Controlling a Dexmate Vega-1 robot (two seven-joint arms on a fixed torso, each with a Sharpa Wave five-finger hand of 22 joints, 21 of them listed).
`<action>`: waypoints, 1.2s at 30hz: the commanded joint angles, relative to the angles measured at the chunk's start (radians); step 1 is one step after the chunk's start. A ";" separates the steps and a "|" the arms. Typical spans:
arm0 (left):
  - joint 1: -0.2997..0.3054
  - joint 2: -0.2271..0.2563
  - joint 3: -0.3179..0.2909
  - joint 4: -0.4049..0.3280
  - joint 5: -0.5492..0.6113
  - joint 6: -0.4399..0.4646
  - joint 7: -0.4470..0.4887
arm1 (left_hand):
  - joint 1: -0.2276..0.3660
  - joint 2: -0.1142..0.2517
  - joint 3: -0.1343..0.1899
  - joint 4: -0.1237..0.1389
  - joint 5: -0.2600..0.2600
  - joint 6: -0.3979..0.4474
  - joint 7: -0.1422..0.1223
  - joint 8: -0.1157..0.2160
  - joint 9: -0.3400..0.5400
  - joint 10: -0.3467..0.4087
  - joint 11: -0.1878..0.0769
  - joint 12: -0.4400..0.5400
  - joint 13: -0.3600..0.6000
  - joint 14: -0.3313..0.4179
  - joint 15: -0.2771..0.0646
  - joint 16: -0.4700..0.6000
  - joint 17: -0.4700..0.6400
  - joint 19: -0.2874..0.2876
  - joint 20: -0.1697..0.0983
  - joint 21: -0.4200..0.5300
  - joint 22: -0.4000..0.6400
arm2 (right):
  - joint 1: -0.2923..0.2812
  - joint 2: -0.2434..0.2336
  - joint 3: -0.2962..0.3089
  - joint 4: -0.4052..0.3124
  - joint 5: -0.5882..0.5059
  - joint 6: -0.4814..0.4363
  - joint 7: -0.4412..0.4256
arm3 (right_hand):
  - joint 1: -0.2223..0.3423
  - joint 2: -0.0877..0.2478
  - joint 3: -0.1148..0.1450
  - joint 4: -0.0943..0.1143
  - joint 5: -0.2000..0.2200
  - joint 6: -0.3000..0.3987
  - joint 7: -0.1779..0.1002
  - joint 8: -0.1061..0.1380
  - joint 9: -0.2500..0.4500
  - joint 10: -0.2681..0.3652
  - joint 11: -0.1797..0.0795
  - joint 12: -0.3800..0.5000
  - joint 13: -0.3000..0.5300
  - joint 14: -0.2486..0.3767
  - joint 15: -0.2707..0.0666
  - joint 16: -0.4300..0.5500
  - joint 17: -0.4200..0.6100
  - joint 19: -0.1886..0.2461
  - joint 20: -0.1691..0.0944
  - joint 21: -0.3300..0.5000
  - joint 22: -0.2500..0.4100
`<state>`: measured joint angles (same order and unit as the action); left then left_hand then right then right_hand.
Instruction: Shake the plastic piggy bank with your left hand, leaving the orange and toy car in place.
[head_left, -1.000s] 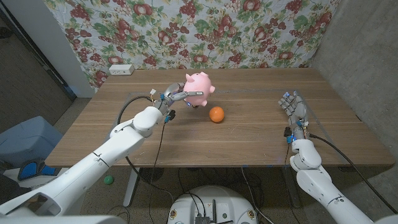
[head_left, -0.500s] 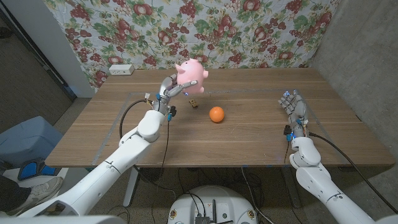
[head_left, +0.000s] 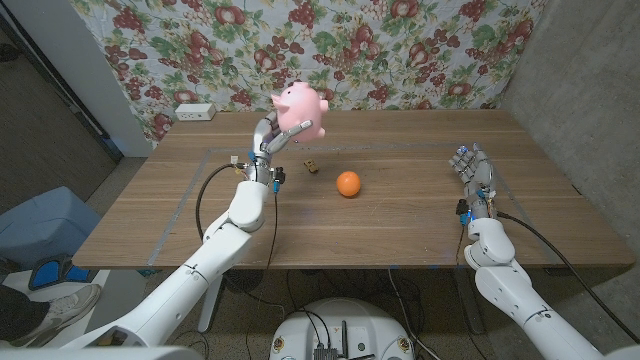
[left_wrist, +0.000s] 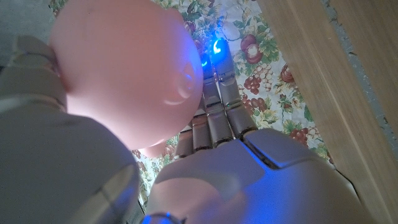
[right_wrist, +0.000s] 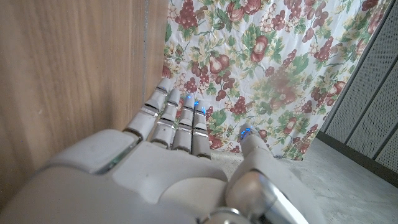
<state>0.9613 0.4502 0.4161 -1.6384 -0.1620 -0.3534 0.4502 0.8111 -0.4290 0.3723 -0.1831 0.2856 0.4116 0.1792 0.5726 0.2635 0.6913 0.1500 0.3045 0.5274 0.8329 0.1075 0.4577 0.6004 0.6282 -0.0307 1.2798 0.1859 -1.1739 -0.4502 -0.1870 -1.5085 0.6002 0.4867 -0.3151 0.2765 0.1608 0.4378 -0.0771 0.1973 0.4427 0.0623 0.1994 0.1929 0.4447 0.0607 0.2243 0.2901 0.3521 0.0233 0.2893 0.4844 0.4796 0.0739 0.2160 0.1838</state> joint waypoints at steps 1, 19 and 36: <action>-0.011 -0.024 -0.009 0.026 -0.003 -0.010 -0.012 | 0.561 0.475 0.134 0.005 0.004 0.424 -0.174 0.003 0.002 0.303 -0.293 -0.004 0.002 0.271 -0.345 0.005 0.007 -0.032 -0.153 0.009 0.002 | 0.007 -0.002 -0.004 -0.009 -0.004 -0.036 -0.020 | 0.000 0.006 0.010 0.000 0.000 0.007 -0.003 0.003 0.002 0.003 0.002 0.000 0.006 0.007 0.002 -0.001 0.003 0.001 0.003 0.003 0.002; -0.086 0.097 0.047 -0.095 -0.038 0.339 -0.167 | 0.560 0.475 0.140 0.005 0.005 0.424 -0.173 0.000 0.003 0.306 -0.294 -0.008 0.005 0.271 -0.345 0.000 0.010 -0.036 -0.152 0.015 0.001 | 0.022 0.008 -0.004 0.016 0.002 -0.024 -0.018 | -0.002 0.006 0.011 -0.001 0.000 0.006 0.000 0.003 0.002 0.002 0.003 0.000 0.006 0.007 0.001 -0.002 0.003 0.001 0.005 0.003 0.002; -0.207 0.214 0.137 -0.141 -0.026 0.542 -0.343 | 0.560 0.474 0.147 0.004 0.006 0.422 -0.172 -0.003 0.006 0.307 -0.291 -0.014 0.009 0.271 -0.345 -0.006 0.011 -0.040 -0.152 0.021 -0.001 | 0.016 0.018 -0.008 0.016 -0.009 -0.014 -0.036 | -0.003 0.006 0.012 -0.001 0.000 0.005 -0.001 0.002 0.002 0.001 0.002 -0.001 0.007 0.006 0.002 -0.002 0.004 0.000 0.006 0.003 0.002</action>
<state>0.8134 0.6044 0.5096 -1.7569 -0.1892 0.0921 0.1985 0.8112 -0.4290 0.3723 -0.1831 0.2825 0.4147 0.1821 0.5640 0.2651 0.6986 0.1464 0.2890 0.5314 0.8362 0.1107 0.4491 0.6095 0.6196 -0.0322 1.2912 0.1861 -1.1498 -0.4385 -0.1933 -1.4865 0.6005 0.4650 -0.3362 0.2765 0.1608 0.4461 -0.0771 0.1973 0.4427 0.0623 0.1994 0.1928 0.4447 0.0607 0.2243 0.2950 0.3521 0.0233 0.2893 0.4842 0.4766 0.0769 0.2160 0.1837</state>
